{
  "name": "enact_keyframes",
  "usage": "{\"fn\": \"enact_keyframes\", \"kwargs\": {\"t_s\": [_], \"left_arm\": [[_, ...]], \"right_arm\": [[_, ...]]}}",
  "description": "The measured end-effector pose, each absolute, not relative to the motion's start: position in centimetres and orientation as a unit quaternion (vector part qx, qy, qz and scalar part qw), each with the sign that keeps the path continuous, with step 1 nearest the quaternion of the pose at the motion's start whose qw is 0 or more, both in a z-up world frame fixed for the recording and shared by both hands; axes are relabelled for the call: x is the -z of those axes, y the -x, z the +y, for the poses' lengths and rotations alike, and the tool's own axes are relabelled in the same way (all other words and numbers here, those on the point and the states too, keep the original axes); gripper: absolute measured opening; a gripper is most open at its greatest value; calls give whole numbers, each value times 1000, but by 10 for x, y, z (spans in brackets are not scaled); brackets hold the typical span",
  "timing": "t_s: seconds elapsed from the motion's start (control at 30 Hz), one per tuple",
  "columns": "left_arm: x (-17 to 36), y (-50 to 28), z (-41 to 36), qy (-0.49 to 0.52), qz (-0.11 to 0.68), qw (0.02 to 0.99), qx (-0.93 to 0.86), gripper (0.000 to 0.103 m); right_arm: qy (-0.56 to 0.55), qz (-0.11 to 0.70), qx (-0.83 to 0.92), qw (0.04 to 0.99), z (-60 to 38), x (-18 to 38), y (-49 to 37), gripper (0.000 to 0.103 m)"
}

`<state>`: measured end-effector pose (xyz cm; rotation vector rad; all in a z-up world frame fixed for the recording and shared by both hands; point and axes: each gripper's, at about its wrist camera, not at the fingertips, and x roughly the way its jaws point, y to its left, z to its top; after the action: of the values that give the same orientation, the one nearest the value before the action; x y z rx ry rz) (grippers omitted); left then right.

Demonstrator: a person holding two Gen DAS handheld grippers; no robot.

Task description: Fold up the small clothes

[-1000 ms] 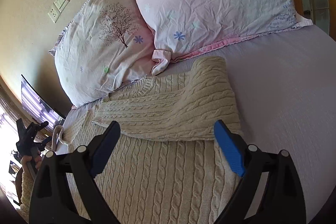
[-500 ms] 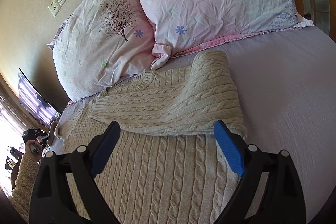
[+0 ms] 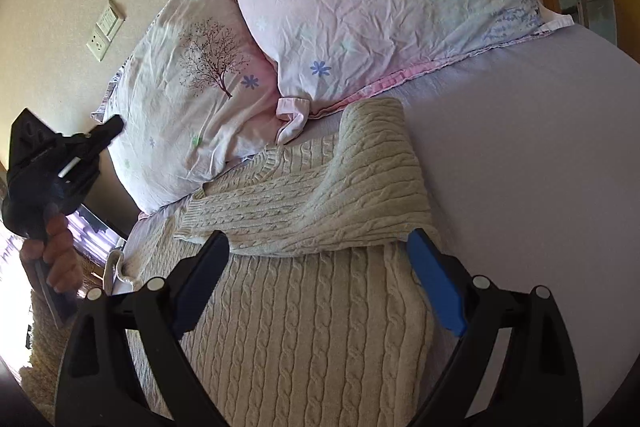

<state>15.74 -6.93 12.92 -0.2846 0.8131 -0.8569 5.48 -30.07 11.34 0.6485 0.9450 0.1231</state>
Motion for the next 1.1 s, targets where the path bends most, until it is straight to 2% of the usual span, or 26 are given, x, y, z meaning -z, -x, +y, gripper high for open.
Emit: {"fn": "enact_keyframes", "kwargs": {"t_s": [0.07, 0.17, 0.2, 0.23, 0.3, 0.33, 0.47, 0.53, 0.7, 0.77, 0.8, 0.83, 0.87, 0.9, 0.93, 1.1], "left_arm": [[-109, -152, -71, 131, 410, 804, 410, 0], [-95, -144, -26, 142, 421, 818, 366, 4], [-90, -140, 0, 157, 423, 827, 336, 14], [-89, -137, 30, 176, 422, 835, 305, 46], [-87, -129, 103, 228, 401, 864, 203, 89], [-89, -125, 140, 251, 383, 876, 152, 90], [-88, -110, 279, 333, 322, 885, -49, 88], [-80, -106, 334, 376, 305, 865, -131, 80], [-47, -110, 407, 483, 293, 799, -206, 72], [-37, -109, 426, 515, 281, 775, -235, 65], [-33, -106, 435, 530, 270, 763, -252, 57], [-28, -102, 442, 539, 258, 758, -262, 43], [-26, -100, 448, 541, 252, 757, -264, 34], [-27, -102, 453, 532, 252, 764, -263, 14], [-32, -105, 452, 516, 255, 775, -262, 7], [-110, -124, 382, 395, 231, 874, -166, 5]], "right_arm": [[-289, 450, -80, 841, -294, -121, -58, 95], [-258, 450, -111, 848, -273, -134, -71, 97], [-248, 450, -122, 849, -263, -137, -76, 97], [-242, 451, -133, 849, -254, -139, -80, 97], [-233, 453, -157, 846, -235, -140, -85, 97], [-229, 454, -167, 845, -225, -139, -86, 97], [-215, 463, -185, 840, -197, -133, -87, 97], [-215, 471, -186, 835, -190, -128, -87, 97], [-214, 472, -168, 838, -197, -127, -84, 97], [-216, 471, -159, 840, -203, -128, -83, 97], [-217, 470, -156, 841, -206, -127, -82, 97], [-217, 470, -153, 842, -209, -126, -81, 97], [-218, 470, -150, 842, -212, -125, -80, 97], [-219, 471, -149, 841, -215, -122, -80, 97], [-221, 472, -146, 841, -218, -120, -79, 97], [-235, 474, -133, 838, -237, -109, -73, 97]]}}
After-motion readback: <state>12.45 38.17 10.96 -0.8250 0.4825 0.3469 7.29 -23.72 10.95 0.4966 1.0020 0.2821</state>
